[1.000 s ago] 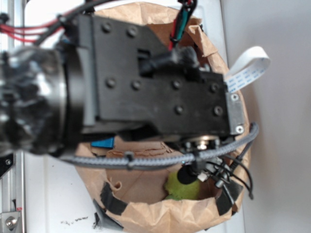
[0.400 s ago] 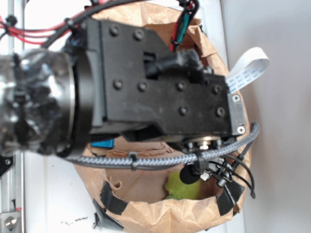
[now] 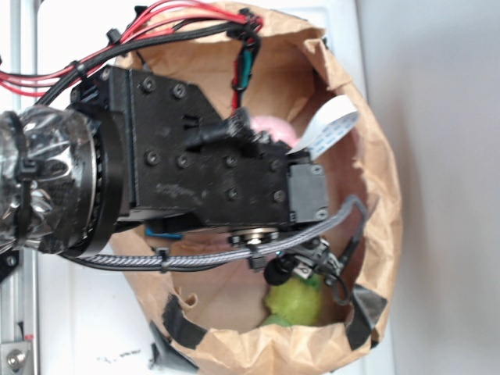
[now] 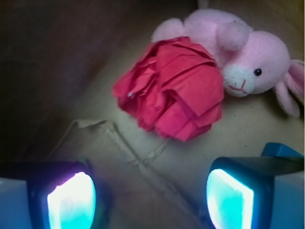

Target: Grab the green animal.

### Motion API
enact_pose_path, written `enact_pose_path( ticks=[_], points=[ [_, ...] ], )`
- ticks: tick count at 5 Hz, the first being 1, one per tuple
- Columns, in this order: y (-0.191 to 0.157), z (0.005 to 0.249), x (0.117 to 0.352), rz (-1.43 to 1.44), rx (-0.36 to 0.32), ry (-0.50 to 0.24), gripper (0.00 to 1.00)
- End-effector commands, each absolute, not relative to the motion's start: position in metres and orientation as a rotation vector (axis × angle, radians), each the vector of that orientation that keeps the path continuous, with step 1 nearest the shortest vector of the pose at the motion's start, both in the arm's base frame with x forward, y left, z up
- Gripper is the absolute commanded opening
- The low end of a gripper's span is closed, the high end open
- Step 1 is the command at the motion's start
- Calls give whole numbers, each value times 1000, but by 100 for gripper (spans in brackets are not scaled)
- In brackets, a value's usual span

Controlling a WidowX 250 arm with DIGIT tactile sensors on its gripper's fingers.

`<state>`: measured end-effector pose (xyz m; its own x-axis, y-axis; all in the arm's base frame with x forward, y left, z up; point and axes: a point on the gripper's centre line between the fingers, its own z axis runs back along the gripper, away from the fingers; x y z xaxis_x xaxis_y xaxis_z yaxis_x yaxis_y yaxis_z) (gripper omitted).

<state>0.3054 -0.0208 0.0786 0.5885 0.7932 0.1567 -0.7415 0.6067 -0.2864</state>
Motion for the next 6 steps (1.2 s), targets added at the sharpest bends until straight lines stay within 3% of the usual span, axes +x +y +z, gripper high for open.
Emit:
enact_pose_path(
  ticks=[1, 4, 5, 6],
  points=[
    [-44, 80, 321, 915, -316, -304, 100],
    [-71, 93, 334, 957, -348, -245, 100],
    [-77, 86, 332, 969, -350, -182, 100],
    [-89, 70, 334, 1036, -298, -112, 100]
  ],
)
